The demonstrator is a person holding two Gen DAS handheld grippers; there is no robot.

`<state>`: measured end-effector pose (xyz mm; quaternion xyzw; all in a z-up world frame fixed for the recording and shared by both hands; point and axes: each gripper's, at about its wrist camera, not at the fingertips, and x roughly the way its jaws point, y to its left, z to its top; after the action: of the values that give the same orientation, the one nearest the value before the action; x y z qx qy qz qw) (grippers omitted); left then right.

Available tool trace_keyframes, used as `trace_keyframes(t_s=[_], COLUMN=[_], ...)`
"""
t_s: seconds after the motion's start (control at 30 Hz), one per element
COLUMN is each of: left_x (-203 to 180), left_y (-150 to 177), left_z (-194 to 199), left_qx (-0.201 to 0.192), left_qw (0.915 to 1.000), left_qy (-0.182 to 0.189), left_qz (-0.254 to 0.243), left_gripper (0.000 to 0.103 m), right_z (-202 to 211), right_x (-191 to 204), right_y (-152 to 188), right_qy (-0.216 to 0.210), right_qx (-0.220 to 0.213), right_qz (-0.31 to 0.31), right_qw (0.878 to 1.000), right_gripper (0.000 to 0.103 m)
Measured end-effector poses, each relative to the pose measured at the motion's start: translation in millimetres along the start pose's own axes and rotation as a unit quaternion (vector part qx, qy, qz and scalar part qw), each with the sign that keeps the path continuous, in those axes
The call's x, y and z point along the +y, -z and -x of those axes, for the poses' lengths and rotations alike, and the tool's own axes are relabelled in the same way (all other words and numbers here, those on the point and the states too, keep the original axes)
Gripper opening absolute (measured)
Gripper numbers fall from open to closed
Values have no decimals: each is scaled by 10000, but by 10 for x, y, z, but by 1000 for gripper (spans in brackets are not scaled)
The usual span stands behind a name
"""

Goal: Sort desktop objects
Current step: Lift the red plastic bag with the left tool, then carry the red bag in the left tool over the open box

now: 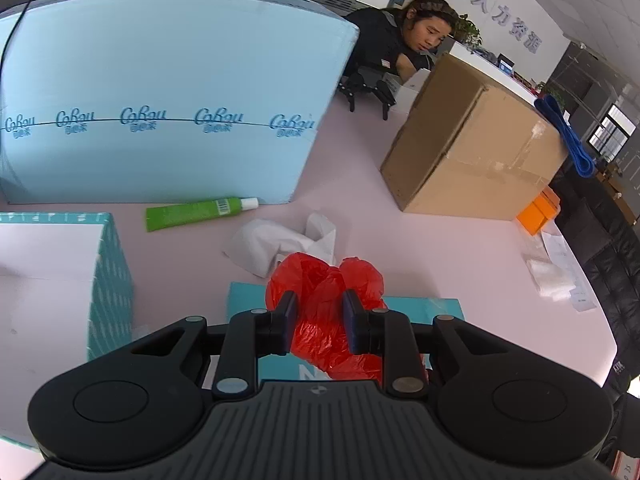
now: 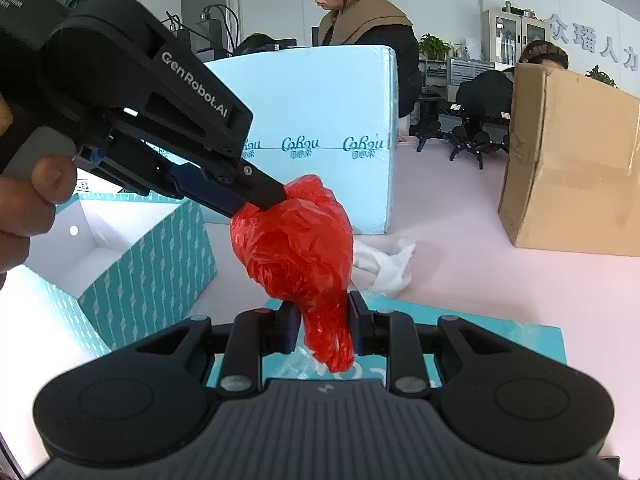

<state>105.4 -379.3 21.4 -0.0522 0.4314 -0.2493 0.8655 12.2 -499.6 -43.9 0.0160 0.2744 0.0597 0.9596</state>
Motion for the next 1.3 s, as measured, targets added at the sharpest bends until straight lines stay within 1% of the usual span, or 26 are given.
trace_keyframes(t_s=[0.47,0.93,1.3], left_x=[282,559,870], left_y=[-53,-58,-80], left_z=[262,489,702], left_qx=[-166,-238,-339], left_qw=[9998,9996,9992], left_qy=[-41,-29,-105], left_qz=[114,139,180], left_gripper=[21,21,21], right_z=[-23,-13,-69], right_x=[289,631,966], right_y=[-146,-200,-269], right_qy=[-66,-32,-95], right_qx=[-121,-187,-268], right_qz=[83,147,201], right_qw=[9999,9997,9994], right_gripper=[27,27,27])
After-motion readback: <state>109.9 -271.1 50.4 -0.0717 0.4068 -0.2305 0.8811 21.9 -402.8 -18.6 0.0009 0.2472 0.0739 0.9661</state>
